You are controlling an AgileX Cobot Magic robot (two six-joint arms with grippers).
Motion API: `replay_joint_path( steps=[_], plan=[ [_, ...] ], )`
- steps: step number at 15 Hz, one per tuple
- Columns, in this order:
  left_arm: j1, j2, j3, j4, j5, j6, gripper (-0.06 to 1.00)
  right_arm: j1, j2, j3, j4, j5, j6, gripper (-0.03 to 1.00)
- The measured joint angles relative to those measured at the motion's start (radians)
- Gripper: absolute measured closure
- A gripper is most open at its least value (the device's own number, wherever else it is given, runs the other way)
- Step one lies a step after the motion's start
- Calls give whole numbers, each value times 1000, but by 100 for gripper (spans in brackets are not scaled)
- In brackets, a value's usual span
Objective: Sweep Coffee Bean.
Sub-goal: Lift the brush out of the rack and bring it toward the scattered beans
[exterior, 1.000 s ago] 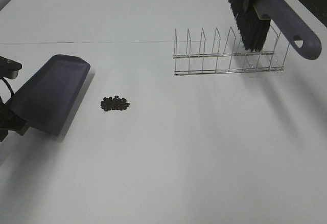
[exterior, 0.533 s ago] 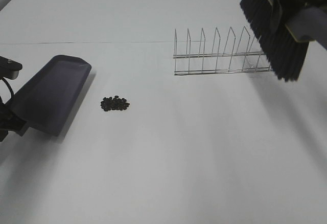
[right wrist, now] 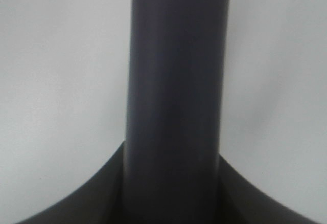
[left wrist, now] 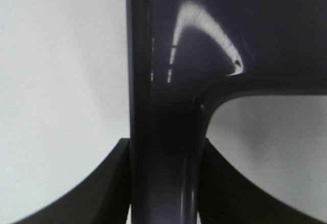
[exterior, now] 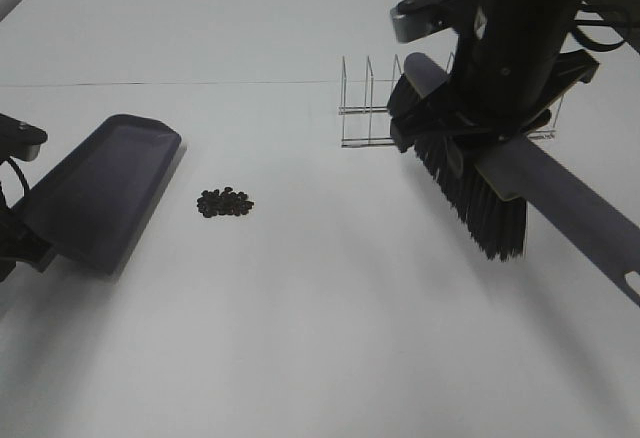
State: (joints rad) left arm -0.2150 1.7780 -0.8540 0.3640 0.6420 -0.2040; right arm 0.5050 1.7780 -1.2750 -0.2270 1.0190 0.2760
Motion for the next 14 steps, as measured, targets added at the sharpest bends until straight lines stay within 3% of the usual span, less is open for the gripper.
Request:
replay_joint_path(
  steps=[2, 4, 9, 13, 14],
  plan=[
    [0, 51, -14, -1, 3, 1, 61, 73, 68, -30, -66, 11, 29, 70],
    [0, 98, -53, -17, 1, 15, 61, 147, 205, -211, -107, 71, 41, 70],
    [0, 112, -84, -67, 23, 66, 61, 173, 407, -494, -114, 192, -29, 70],
    [-7, 152, -158, -88, 97, 76, 61, 173, 506, -602, -121, 197, -61, 70],
    [-48, 188, -208, -88, 136, 76, 61, 173, 529, -614, -124, 197, -62, 70]
  ],
)
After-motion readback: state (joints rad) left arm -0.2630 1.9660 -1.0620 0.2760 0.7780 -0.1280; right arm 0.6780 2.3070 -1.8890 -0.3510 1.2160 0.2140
